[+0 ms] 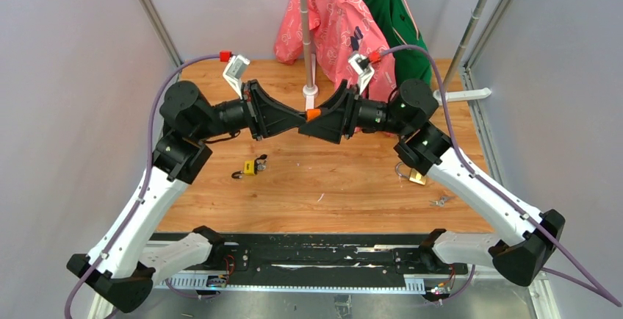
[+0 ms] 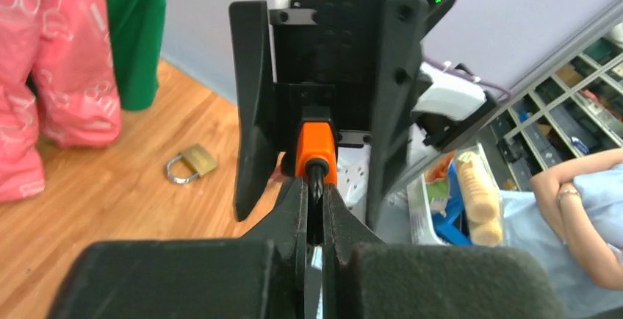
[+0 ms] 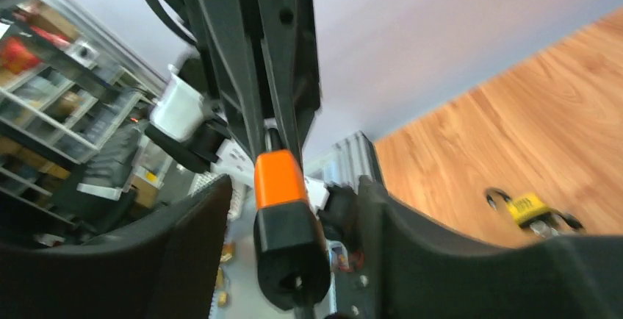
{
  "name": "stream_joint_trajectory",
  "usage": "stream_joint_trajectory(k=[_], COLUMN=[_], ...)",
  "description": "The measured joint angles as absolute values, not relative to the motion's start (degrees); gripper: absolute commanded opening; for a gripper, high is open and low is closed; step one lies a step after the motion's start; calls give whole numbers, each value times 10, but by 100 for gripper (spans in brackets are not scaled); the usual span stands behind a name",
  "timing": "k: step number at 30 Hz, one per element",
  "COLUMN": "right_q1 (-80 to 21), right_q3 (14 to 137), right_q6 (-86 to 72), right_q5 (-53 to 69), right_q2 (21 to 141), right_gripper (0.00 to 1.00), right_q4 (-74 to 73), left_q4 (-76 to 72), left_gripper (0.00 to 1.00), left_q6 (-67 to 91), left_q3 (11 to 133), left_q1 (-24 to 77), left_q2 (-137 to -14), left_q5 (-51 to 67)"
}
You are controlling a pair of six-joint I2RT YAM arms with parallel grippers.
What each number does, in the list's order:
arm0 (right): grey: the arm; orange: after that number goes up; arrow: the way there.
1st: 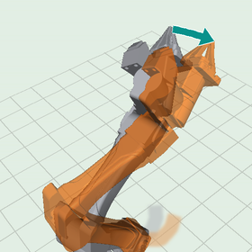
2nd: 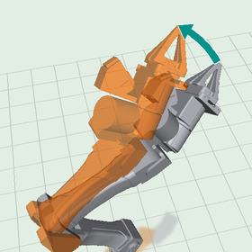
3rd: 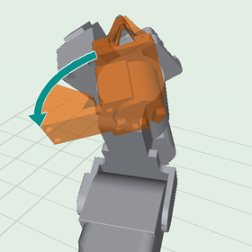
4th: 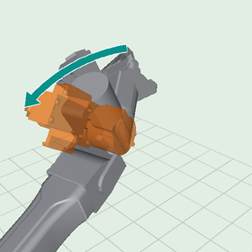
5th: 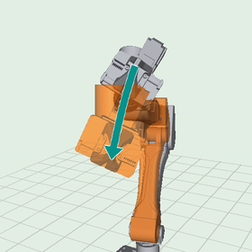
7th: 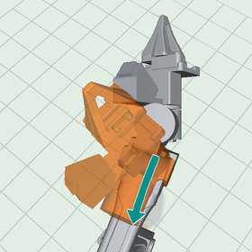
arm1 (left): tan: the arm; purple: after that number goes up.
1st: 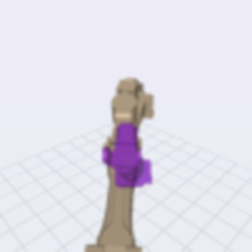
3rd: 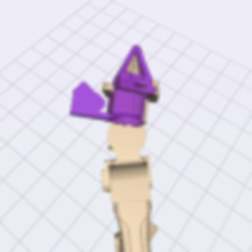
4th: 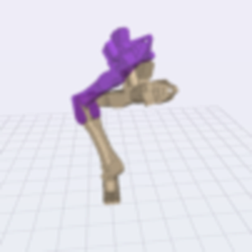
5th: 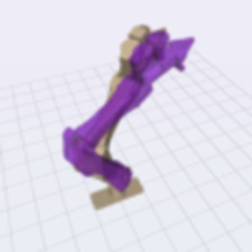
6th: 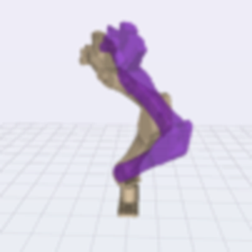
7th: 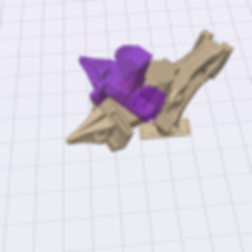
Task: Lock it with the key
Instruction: Lock the lock.
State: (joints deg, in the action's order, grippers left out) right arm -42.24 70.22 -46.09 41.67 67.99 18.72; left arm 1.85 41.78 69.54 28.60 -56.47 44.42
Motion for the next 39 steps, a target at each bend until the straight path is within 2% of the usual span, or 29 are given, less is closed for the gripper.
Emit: stream_joint_trajectory(k=[6, 13, 20, 30, 35, 39], right_q1=[-415, -377, -377, -380, -401, -421], right_q3=[707, 707, 696, 587, 521, 496], right_q6=[-382, -287, -186, -133, -142, -168], right_q5=[424, 439, 425, 499, 500, 506], right_q2=[661, 568, 507, 533, 542, 561], right_gripper=[82, 82, 80, 75, 66, 62], right_q4=[16, -145, -281, -282, -218, -162], left_q4=[175, 401, 545, 631, 638, 640], left_gripper=[0, 0, 0, 0, 0, 0], left_q6=[320, 134, -15, -107, -116, -119], left_q3=[763, 864, 856, 847, 847, 847], left_q1=[265, 264, 268, 337, 340, 342], left_q2=[-618, -670, -716, -780, -780, -780], left_q5=[504, 558, 615, 619, 619, 619])
